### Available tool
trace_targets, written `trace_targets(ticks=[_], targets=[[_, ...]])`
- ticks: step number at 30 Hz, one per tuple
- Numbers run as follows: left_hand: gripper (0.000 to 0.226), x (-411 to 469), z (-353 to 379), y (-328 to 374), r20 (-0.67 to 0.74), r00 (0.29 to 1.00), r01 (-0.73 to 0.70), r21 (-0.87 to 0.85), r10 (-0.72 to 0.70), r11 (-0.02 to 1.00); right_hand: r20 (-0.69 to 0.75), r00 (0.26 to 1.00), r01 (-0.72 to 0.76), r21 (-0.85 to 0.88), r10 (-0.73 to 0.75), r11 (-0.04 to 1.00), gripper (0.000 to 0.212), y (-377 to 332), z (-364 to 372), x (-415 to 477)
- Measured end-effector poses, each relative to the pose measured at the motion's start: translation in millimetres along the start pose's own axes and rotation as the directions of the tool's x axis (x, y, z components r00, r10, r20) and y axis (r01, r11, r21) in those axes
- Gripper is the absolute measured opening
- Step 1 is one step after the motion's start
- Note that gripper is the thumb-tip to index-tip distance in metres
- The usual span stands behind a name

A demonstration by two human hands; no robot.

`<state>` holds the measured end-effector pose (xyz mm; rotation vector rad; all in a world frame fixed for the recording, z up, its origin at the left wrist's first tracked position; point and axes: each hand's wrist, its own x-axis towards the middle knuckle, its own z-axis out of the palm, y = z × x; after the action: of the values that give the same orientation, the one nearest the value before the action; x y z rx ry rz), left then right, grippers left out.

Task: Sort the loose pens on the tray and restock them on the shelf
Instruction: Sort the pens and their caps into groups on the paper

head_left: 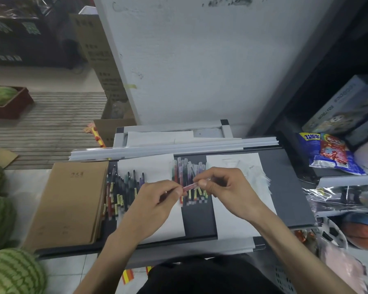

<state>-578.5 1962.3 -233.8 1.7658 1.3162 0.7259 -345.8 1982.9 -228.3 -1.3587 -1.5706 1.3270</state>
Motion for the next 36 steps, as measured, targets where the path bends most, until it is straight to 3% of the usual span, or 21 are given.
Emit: trace_targets(ticks=[8,12,21,25,27,29,32,36], targets=[[0.031,8.2,12.9,-2.6,-0.05,0.995,-0.075,0.108,0.081,0.991,-0.1,0.993,-0.058,0.076,0.066,0.995,0.022,7.0,15.8,1.0],[0.031,9.2,20.4,-8.9,-0.045,0.999,-0.017,0.073,0.021,0.997,-0.084,0.992,-0.092,0.064,0.097,0.994,0.02,9.1,12.5,2.2],[0.027,18.9,32.3,-19.8,0.112,0.987,0.116,0.002,-0.116,0.993,-0.031,0.987,-0.161,-0.002,0.16,0.987,0.012,30.8,3.6,13.5],[0.013,20.3,44.8,-27.2,0.018,0.99,0.143,-0.048,-0.143,0.988,-0.087,0.977,-0.193,0.042,0.196,0.98,0.02,38.4,2.4,16.7],[0.012,25.5,52.9,-35.5,-0.064,0.981,0.185,-0.008,-0.185,0.983,-0.095,0.967,-0.242,-0.052,0.236,0.969,0.017,50.1,-1.9,17.3],[0.012,31.0,59.1,-47.2,-0.117,0.967,0.232,0.026,-0.228,0.972,-0.076,0.95,-0.311,-0.27,0.302,0.911,0.016,67.7,-11.1,15.4],[0.014,37.6,64.8,-57.7,-0.134,0.948,0.297,0.032,-0.29,0.954,-0.107,0.91,-0.39,-0.548,0.4,0.74,0.028,91.1,-28.4,8.1],[0.018,54.3,71.4,-70.8,-0.186,0.913,0.376,0.046,-0.362,0.925,-0.203,0.895,-0.403,-0.748,0.397,0.526,0.036,113.7,-50.3,-1.6]])
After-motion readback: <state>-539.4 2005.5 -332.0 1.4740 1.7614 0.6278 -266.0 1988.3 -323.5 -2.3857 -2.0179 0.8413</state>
